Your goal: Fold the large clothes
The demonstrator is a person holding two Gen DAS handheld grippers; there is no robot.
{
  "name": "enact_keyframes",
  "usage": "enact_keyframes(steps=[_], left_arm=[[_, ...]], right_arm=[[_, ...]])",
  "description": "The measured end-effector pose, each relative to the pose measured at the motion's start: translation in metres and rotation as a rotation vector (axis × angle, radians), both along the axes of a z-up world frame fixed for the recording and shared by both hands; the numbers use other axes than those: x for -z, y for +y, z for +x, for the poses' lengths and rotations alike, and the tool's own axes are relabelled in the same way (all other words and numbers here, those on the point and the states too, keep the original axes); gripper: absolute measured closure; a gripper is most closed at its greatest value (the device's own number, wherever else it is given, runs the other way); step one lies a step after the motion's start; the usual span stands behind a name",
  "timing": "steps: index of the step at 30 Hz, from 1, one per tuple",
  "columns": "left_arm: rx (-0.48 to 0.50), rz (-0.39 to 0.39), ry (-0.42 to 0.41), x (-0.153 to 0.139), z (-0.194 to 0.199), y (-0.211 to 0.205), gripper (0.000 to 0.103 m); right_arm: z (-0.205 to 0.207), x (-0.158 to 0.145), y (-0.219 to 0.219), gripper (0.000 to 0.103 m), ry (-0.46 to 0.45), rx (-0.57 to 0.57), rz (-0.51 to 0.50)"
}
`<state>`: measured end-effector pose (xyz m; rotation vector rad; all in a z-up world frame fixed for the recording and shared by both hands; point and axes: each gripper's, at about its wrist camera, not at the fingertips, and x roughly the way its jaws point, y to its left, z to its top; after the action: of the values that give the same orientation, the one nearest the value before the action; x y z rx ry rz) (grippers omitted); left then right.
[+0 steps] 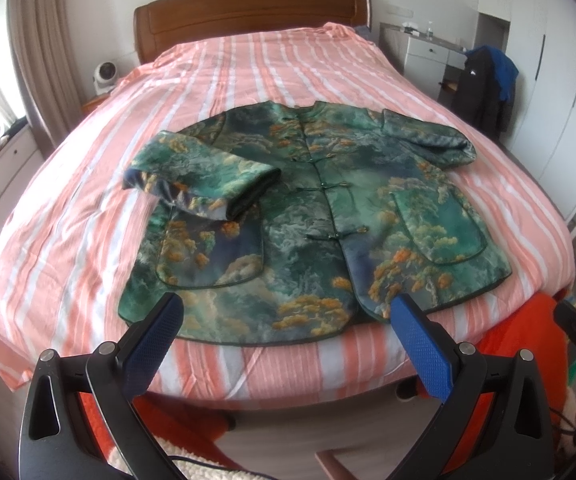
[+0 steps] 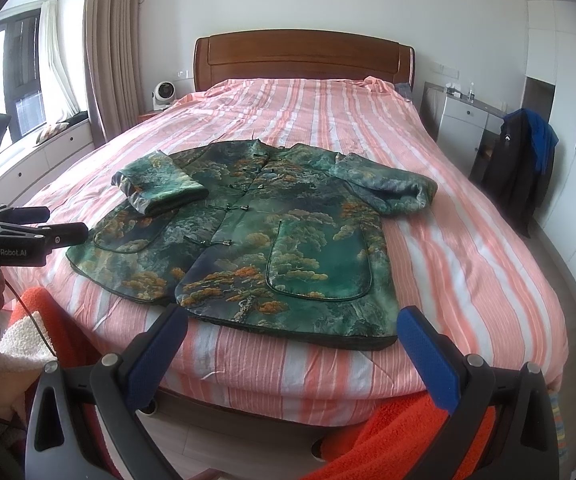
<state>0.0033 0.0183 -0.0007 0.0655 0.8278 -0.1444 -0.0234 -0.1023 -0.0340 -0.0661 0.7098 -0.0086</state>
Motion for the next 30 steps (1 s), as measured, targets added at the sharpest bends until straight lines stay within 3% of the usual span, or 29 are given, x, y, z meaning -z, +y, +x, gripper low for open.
enact_keyframes(steps=[16, 21, 23, 25, 28, 30], left_arm=[[-0.002, 0.013, -0.003, 0.0, 0.006, 0.003, 0.0], [-0.086, 0.057, -0.019, 0.01, 0.024, 0.045, 0.0], [-0.136, 0.01, 0.023, 0.021, 0.042, 0.081, 0.0], [-0.183, -0.072, 0.121, 0.046, 0.066, 0.125, 0.0], [-0.2, -0.14, 0.308, 0.101, 0.105, 0.174, 0.001], [-0.183, -0.178, 0.391, 0.132, 0.118, 0.191, 0.001]], right_arm=[[-0.002, -0.003, -0.001, 0.0, -0.013, -0.02, 0.006], [-0.006, -0.012, -0.026, 0.0, -0.088, 0.024, -0.091], [-0.002, -0.01, -0.052, 0.0, -0.08, 0.058, -0.086], [0.007, -0.002, -0.078, 0.0, -0.036, 0.082, -0.029], [0.027, 0.02, -0.12, 0.0, 0.047, 0.099, 0.126], [0.049, 0.047, -0.144, 0.0, 0.131, 0.106, 0.253]])
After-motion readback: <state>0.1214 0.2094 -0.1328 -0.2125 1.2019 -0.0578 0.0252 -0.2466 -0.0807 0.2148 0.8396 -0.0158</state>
